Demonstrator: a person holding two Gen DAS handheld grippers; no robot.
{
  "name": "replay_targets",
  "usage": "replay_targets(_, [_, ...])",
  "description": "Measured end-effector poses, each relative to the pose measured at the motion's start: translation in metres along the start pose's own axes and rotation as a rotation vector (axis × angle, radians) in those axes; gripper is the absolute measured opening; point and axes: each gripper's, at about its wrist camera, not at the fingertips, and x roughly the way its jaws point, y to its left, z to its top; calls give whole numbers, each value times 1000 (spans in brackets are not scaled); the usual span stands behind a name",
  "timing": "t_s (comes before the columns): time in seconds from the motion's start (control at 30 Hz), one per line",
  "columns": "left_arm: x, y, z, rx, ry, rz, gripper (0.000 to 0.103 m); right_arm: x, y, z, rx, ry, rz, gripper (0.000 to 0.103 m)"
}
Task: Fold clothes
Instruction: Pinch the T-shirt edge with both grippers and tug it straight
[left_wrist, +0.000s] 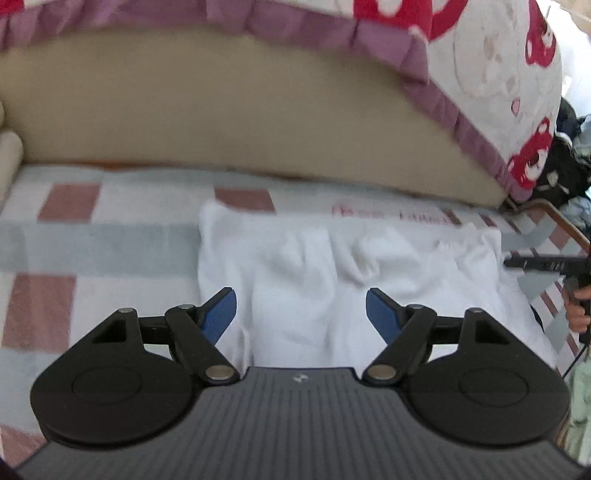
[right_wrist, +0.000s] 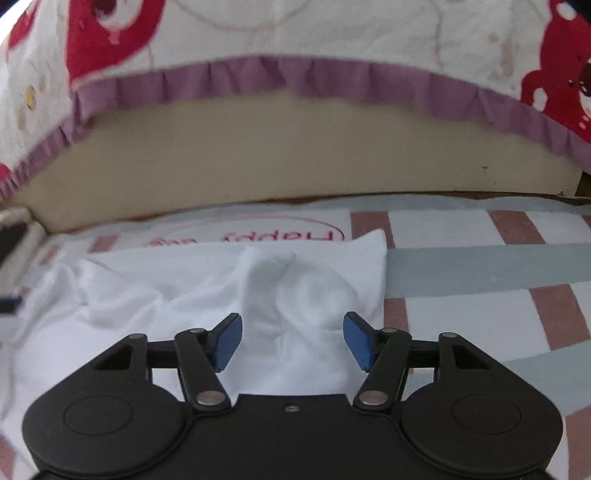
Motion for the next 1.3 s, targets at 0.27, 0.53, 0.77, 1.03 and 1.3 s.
replay_targets(0.27, [31,-8,-16,14,105,6,77,8,-16,-25,100,45,29,58])
replay_targets(0.53, [33,-32,-26,130,78,106,16,12,-11,-35,77,39,8,57])
replay_targets(0.77, [0,-62,-12,170,-90,144,13,-21,37,-25,-247,-104,-119,10])
replay_targets(1.03, [17,-36,-4,49,-130,201,14,-16,11,-11,-164,-184,-206,11])
replay_targets(1.3, [56,-14,-6,34,2,289,9,19,-15,-14,-20,-30,-156,15])
